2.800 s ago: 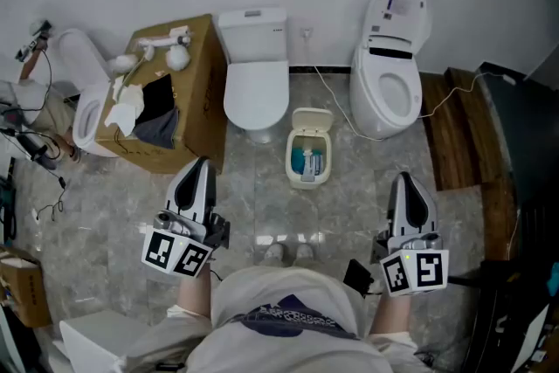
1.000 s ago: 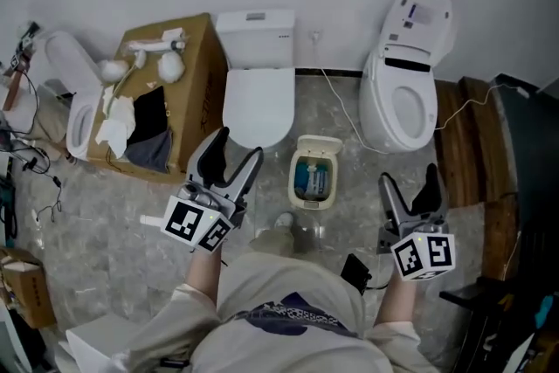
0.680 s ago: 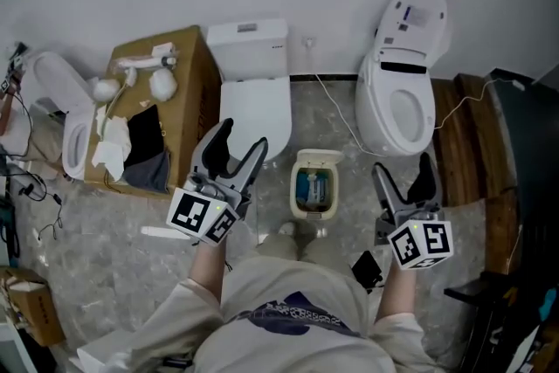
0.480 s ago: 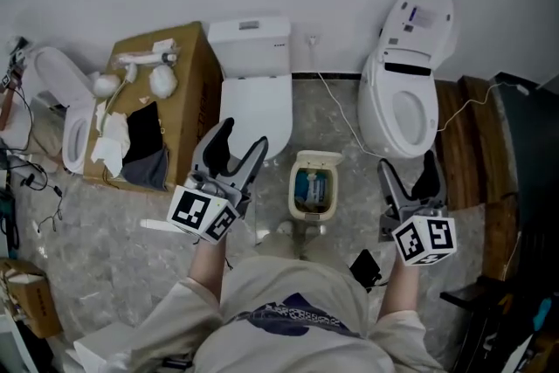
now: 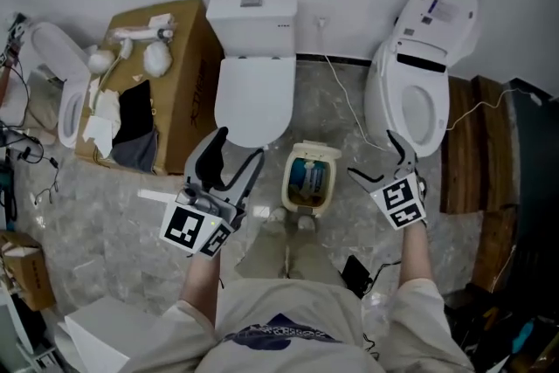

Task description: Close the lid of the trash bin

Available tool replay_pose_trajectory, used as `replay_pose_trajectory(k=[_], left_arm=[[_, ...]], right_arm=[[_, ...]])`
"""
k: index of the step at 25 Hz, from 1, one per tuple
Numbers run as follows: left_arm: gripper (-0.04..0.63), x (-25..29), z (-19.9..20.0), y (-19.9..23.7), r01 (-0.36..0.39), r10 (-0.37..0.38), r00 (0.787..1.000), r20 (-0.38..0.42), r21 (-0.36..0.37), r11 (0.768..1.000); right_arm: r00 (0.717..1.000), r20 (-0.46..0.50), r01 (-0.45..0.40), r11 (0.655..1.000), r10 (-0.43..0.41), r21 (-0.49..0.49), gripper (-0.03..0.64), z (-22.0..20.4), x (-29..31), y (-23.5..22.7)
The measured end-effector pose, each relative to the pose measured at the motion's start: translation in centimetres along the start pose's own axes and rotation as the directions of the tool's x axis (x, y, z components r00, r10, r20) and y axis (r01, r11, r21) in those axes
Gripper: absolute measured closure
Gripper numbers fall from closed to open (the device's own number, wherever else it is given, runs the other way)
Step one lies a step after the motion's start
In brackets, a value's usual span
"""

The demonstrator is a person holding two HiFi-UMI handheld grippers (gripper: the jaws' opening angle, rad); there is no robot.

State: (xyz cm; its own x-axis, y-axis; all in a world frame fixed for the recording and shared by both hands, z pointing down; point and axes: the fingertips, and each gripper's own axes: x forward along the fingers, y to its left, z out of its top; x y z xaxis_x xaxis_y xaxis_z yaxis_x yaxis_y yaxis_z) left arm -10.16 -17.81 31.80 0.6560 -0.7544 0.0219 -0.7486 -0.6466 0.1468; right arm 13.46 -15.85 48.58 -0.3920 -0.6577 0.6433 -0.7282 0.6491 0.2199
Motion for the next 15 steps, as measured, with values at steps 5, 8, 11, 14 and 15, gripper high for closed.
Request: replay_pose_trajectory(k=[5, 8, 11, 14, 15], left_arm=[[0.319, -0.1, -2.1, 1.0, -0.032, 0.032, 0.999, -0.022, 0.014, 0.999], [0.319, -0.4, -3.6, 2.1, -0.064, 0.065, 0.997, -0.037, 0.017, 0.998], [0.319, -0.8, -5.3, 3.3, -0.101, 0.101, 0.994, -0.052, 0.008, 0.995], [0.319, -1.1, -6.9, 4.5, -0.135, 0.134, 0.989, -0.066, -0.002, 0.991], [0.319, -1.1, -7.3, 4.8, -0.143, 0.143, 0.987, -0.068, -0.003, 0.99]], right_arm=[[0.94, -0.216, -0.292, 0.949, 0.263, -0.117, 0.095, -6.2, 10.7, 5.0], [0.863, -0.356, -0.432, 0.89, 0.36, -0.148, 0.094, -10.2, 15.9, 7.9], [0.783, -0.458, -0.526, 0.841, 0.422, -0.126, 0.094, -13.8, 19.7, 10.3], [0.733, -0.52, -0.574, 0.809, 0.439, -0.125, 0.092, -16.4, 22.6, 11.8], [0.721, -0.537, -0.584, 0.801, 0.439, -0.13, 0.092, -17.0, 23.4, 12.0]])
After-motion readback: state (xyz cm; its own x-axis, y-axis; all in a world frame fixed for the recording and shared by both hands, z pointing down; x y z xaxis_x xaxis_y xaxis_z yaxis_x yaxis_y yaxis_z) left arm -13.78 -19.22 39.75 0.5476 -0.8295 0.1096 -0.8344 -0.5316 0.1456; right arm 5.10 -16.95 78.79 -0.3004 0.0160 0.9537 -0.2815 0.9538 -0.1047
